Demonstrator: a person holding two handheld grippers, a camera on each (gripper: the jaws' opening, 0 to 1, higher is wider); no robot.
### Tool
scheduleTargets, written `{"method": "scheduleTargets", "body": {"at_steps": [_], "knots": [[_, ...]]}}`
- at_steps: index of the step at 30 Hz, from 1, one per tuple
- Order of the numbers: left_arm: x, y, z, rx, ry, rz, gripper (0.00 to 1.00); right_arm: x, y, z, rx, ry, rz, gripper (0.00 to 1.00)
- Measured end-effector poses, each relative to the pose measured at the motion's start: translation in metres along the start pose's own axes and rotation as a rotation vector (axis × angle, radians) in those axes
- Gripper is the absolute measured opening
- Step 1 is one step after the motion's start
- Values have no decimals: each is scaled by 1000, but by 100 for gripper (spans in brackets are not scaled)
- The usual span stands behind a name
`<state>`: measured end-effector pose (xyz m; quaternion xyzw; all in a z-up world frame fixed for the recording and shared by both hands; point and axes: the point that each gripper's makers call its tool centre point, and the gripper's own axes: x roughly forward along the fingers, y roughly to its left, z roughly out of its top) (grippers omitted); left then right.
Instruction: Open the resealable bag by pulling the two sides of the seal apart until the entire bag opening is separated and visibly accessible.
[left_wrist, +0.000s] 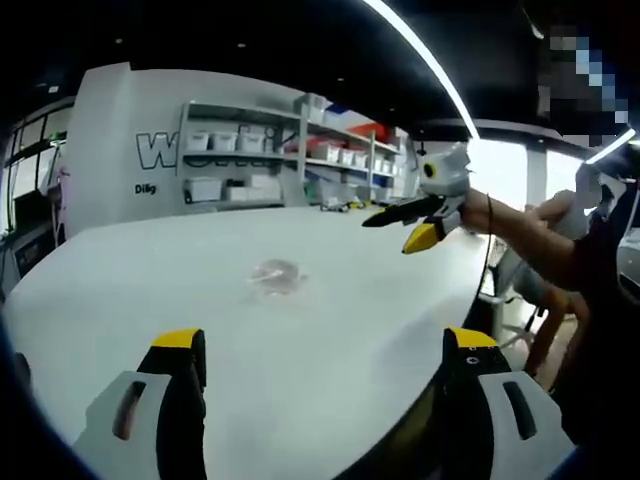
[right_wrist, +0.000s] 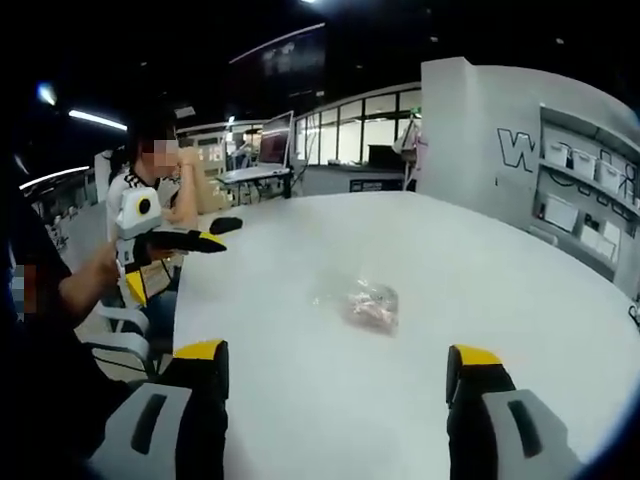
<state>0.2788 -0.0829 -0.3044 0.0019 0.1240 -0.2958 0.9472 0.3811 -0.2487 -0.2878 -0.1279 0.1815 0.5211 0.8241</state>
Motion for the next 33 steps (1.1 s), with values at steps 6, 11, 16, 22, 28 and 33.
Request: {"method": "scheduleTargets", "body": {"at_steps": [6, 11, 16, 22, 28, 33], "knots": [[0, 0, -1, -1, 1, 2, 97, 5, -2, 1, -4, 5, 4, 90], [0, 1, 0, -1, 1, 2, 97, 10, -4, 1, -1, 9, 6, 90], [0, 1, -1, 0, 4, 4, 97, 15, -6, 1, -3, 13, 7, 89], [0, 1, -2, 0, 6, 3, 97, 23, -9, -1, -2, 19, 12, 88], [1, 0, -3, 1, 8, 1, 97, 26, -9, 1, -3, 18, 18, 88], [1, 2, -3, -1, 8, 4, 97, 29, -8, 3, -6, 18, 23, 88]]}}
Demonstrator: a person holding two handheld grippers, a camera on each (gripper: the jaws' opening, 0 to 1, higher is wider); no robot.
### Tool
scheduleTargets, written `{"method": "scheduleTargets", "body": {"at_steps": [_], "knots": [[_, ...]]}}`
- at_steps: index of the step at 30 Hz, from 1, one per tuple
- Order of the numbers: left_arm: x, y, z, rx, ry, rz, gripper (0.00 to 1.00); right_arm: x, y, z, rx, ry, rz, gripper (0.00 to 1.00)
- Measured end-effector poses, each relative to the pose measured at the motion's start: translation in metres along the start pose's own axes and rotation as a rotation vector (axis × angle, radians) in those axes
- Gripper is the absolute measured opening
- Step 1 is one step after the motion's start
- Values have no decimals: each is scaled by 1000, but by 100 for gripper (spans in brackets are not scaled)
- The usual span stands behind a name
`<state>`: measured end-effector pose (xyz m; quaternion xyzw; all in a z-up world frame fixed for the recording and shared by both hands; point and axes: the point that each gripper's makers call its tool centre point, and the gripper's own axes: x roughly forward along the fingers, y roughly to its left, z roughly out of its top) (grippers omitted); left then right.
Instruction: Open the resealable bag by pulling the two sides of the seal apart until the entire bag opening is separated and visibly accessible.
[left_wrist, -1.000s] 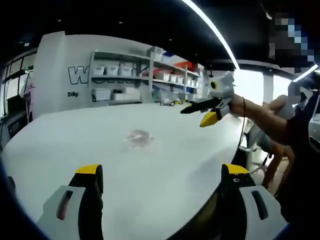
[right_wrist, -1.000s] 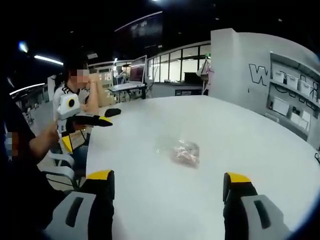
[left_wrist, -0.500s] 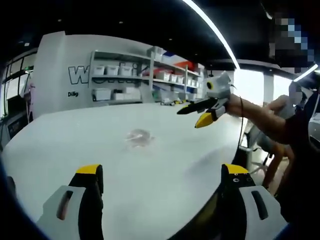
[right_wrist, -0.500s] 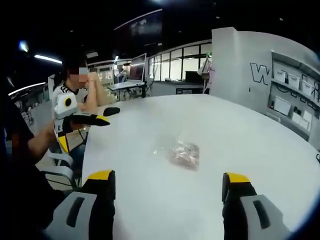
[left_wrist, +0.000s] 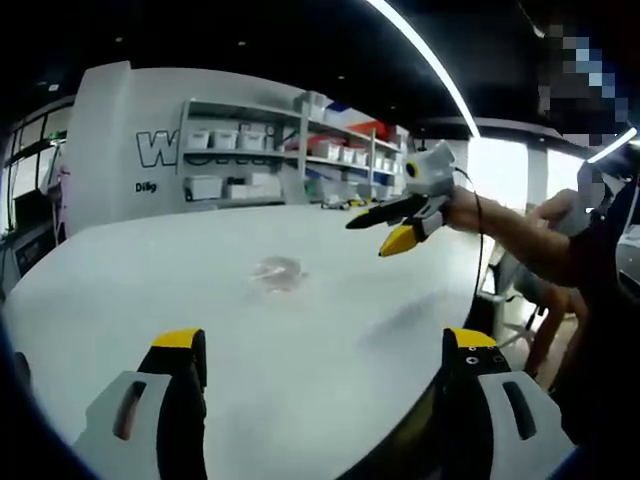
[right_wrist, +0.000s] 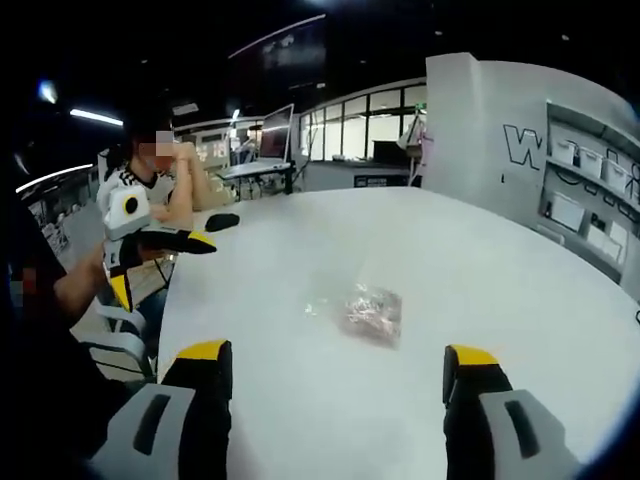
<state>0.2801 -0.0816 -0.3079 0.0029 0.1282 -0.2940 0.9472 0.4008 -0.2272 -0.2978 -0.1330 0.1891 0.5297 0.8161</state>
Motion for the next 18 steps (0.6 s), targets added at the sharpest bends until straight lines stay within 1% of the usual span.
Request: {"method": "scheduleTargets", "body": {"at_steps": [18], "knots": [[-1, 3, -2, -2, 2, 6, 97, 11, -6, 0, 4, 8, 1, 88]]}}
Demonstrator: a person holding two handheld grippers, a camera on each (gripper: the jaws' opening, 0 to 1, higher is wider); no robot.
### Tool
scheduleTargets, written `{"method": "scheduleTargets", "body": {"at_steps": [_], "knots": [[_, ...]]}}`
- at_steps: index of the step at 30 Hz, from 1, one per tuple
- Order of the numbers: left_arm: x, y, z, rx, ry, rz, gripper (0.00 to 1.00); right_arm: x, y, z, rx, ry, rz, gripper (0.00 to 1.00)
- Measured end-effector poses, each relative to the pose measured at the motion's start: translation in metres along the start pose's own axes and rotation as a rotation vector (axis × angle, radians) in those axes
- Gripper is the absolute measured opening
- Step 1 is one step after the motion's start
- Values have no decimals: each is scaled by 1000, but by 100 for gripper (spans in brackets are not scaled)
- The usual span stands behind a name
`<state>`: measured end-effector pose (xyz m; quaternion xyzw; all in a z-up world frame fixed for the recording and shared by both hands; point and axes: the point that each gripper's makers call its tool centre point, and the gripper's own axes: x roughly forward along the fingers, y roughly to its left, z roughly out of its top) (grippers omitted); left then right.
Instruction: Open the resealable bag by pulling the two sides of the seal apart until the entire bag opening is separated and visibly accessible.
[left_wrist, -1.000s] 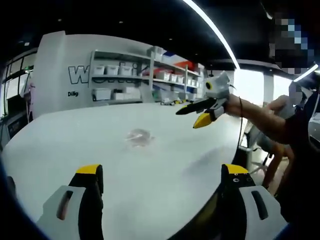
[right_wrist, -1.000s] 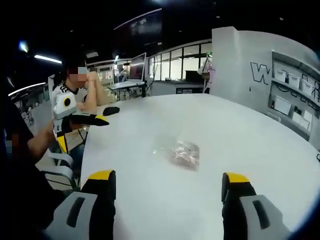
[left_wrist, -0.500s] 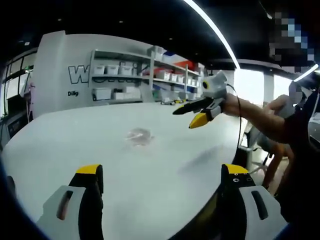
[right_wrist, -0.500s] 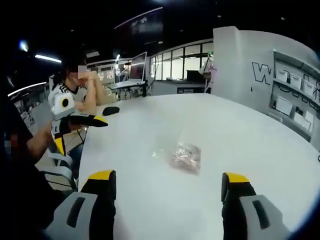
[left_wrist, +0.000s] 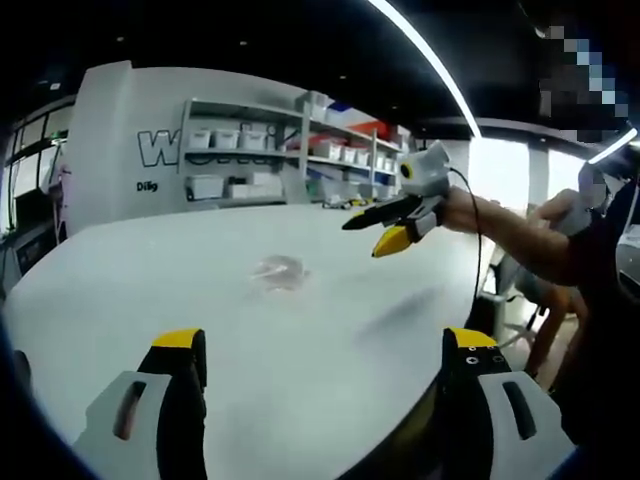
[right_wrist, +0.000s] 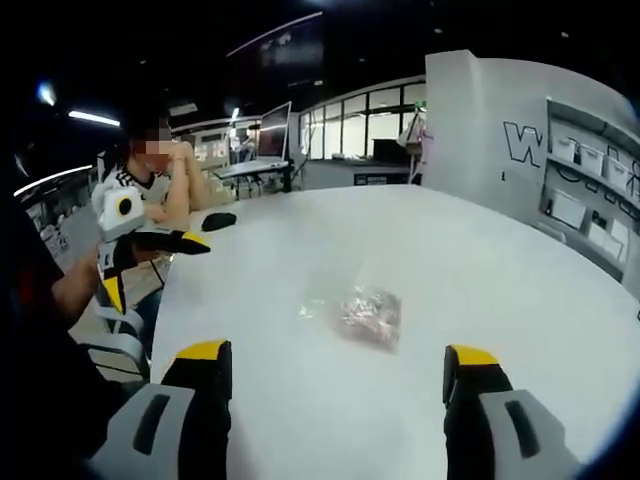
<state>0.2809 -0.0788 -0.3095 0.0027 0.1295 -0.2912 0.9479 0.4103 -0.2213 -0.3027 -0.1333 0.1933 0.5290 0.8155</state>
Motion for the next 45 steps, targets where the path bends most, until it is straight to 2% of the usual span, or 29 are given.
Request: {"method": "scheduleTargets", "body": {"at_steps": [45], "knots": [[2, 3, -4, -6, 8, 3, 97, 31, -8, 4, -28, 23, 8, 86]]}}
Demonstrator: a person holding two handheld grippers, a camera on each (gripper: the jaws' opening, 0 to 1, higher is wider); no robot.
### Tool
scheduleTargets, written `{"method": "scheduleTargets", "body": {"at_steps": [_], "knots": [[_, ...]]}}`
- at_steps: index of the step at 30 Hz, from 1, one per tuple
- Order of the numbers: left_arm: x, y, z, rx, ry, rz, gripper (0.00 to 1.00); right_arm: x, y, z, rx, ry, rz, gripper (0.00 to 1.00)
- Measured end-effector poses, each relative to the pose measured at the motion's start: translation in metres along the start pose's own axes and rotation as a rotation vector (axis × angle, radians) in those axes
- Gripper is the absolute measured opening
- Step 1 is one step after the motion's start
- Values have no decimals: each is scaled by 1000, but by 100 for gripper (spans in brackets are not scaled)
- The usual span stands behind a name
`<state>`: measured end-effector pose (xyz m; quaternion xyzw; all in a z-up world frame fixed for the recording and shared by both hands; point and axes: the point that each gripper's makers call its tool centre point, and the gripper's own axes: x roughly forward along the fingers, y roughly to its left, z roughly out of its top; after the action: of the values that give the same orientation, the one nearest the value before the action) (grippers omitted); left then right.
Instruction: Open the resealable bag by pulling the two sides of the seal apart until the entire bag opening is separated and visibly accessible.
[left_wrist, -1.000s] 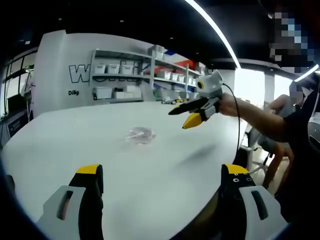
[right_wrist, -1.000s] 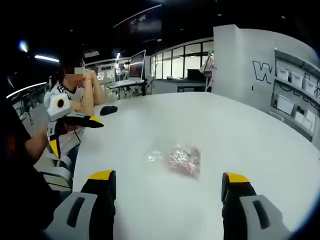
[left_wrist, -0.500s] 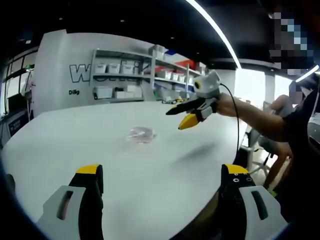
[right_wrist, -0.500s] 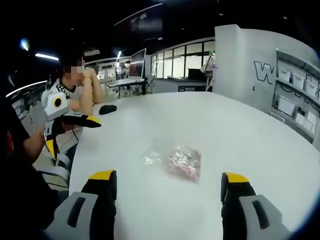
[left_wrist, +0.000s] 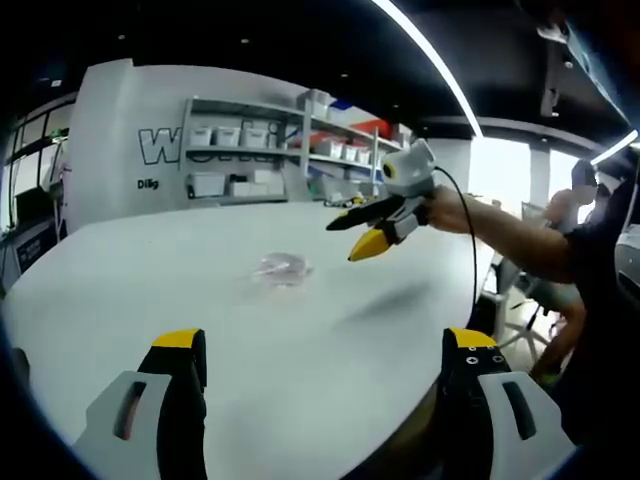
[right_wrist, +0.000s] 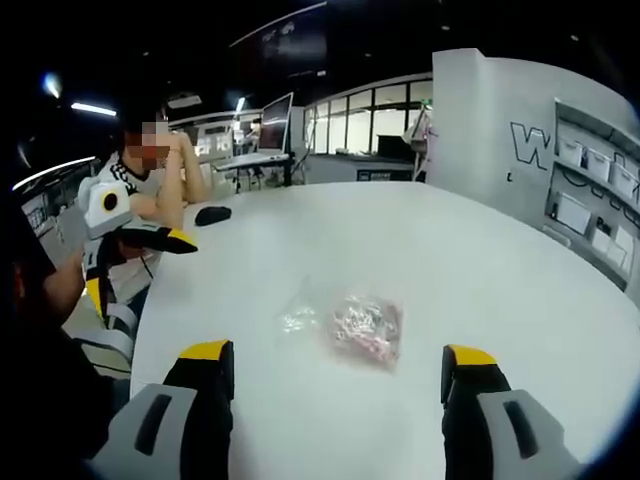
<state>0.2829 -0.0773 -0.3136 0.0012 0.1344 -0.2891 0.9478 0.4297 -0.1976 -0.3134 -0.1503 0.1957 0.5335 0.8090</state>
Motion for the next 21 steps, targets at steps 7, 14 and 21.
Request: {"method": "scheduleTargets", "body": {"at_steps": [7, 14, 21], "knots": [[-1, 1, 0, 1, -1, 2, 97, 6, -2, -1, -4, 9, 0, 86], [0, 3, 0, 0, 1, 1, 97, 12, -5, -2, -9, 17, 2, 85], [1, 4, -1, -1, 2, 2, 97, 17, -6, -3, -19, 27, 4, 83]]}}
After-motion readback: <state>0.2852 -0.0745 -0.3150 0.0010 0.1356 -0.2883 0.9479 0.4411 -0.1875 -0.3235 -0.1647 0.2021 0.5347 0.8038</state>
